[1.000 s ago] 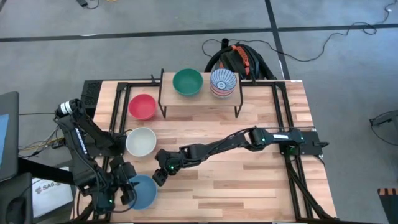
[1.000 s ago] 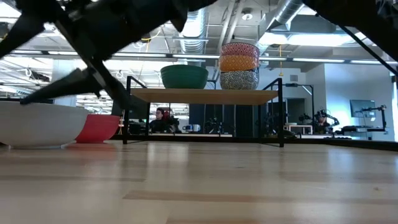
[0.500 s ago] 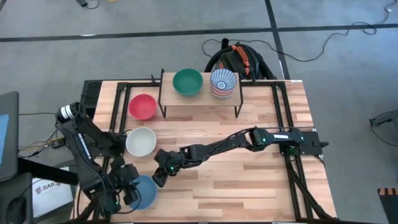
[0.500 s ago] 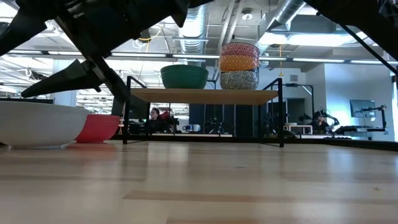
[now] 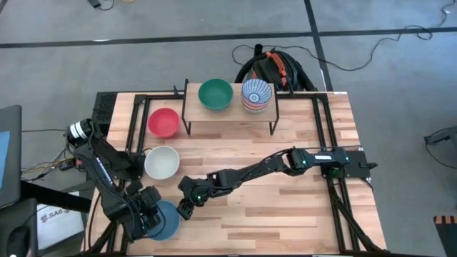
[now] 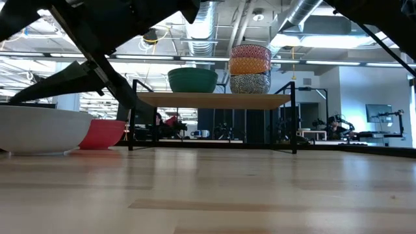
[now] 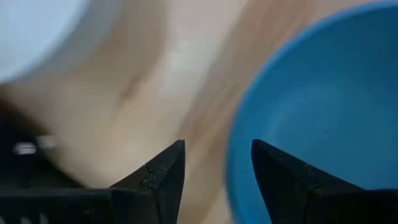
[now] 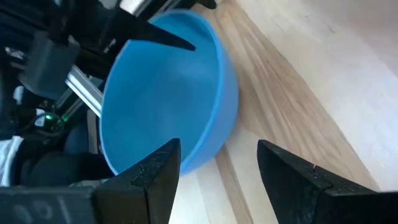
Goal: Place and stack bowls onto a shelf
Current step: Stack the blue bowl on top of the green bowl
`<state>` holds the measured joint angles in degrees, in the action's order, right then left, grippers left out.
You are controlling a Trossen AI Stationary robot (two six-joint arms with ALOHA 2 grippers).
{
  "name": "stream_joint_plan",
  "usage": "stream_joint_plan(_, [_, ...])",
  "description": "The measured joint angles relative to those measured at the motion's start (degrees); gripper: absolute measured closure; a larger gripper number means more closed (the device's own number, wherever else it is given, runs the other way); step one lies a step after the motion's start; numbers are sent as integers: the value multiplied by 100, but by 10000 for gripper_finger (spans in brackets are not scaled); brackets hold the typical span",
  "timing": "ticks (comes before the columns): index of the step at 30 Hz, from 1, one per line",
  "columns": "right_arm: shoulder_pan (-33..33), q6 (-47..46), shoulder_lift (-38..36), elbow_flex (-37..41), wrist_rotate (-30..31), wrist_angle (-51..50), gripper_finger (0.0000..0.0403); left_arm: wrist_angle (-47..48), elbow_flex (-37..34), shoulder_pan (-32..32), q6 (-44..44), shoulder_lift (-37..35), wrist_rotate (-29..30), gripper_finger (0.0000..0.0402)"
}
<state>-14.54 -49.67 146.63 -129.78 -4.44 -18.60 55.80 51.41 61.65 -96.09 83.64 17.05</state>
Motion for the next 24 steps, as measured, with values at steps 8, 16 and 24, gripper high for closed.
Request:
stream_joint_plan(8, [-41,-170,-2,0,-121,-210,163,-452,-375,0,-40,-175,-136,330])
stream_joint_plan(16, [-20,-131,-98,2,-158,-187,163,-501,-290,-232,-172,-243,-17,400])
stream_joint_plan(24, [122,120,-197,-2,6,-753,163,-3,338,-799,353,-264,536,401])
